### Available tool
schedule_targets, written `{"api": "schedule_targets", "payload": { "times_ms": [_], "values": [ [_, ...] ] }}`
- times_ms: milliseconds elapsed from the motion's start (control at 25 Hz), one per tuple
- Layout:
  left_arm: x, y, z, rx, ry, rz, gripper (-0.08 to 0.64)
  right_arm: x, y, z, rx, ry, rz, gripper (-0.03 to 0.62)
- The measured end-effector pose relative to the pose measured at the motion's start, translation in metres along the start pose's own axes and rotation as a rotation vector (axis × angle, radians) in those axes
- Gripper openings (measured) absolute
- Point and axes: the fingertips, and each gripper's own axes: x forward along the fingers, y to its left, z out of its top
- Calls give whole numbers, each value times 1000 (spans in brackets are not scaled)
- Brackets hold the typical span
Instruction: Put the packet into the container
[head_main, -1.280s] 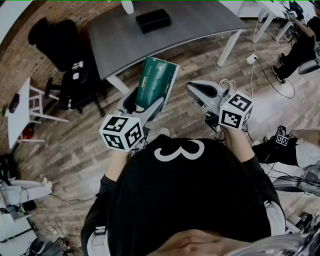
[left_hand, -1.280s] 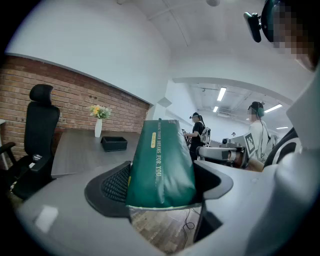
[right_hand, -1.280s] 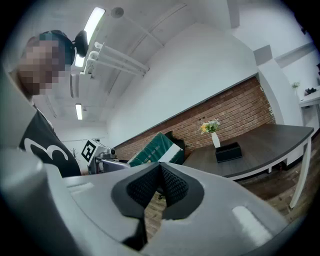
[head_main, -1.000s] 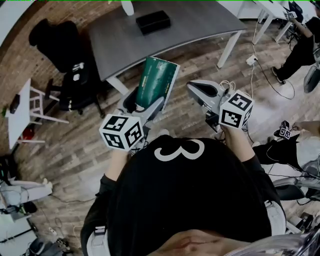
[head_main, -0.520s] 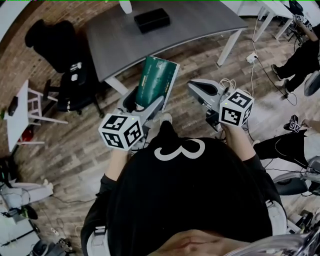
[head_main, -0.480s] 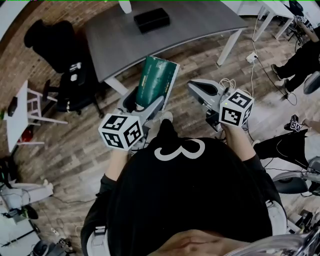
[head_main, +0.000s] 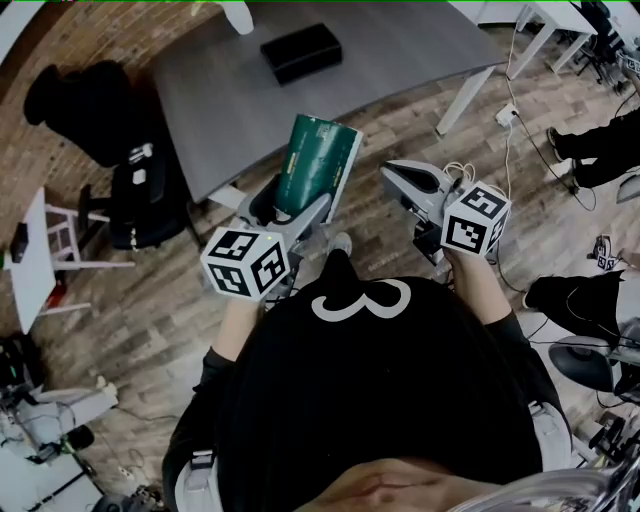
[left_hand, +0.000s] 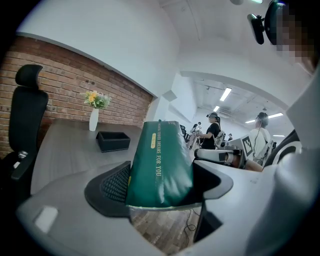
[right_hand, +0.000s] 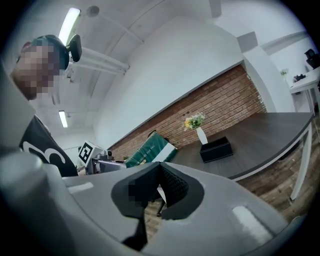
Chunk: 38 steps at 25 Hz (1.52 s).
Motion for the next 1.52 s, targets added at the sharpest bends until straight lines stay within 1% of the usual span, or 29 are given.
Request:
{"api": "schedule_targets", "payload": {
  "times_ms": [160, 440, 680, 880, 1120, 1320, 1520],
  "values": [
    [35, 42, 25, 0, 20, -14, 410, 37, -40, 21, 20, -1, -24, 2],
    [87, 115, 68, 3, 31, -35, 410, 97, -104, 57, 39, -9, -72, 2],
    [118, 163, 97, 44, 31, -64, 410, 135, -141, 79, 37, -23, -113, 2],
    [133, 182, 116, 121, 22, -72, 410, 146, -158, 85, 41, -33, -131, 2],
    [145, 194, 138, 205, 8, -82, 410, 154, -168, 89, 44, -16, -136, 2],
    [158, 205, 151, 249, 10, -82, 410, 160, -182, 97, 43, -19, -125, 2],
    [182, 219, 173, 281, 14, -104, 410, 173, -209, 110, 55, -21, -121, 2]
  ]
}}
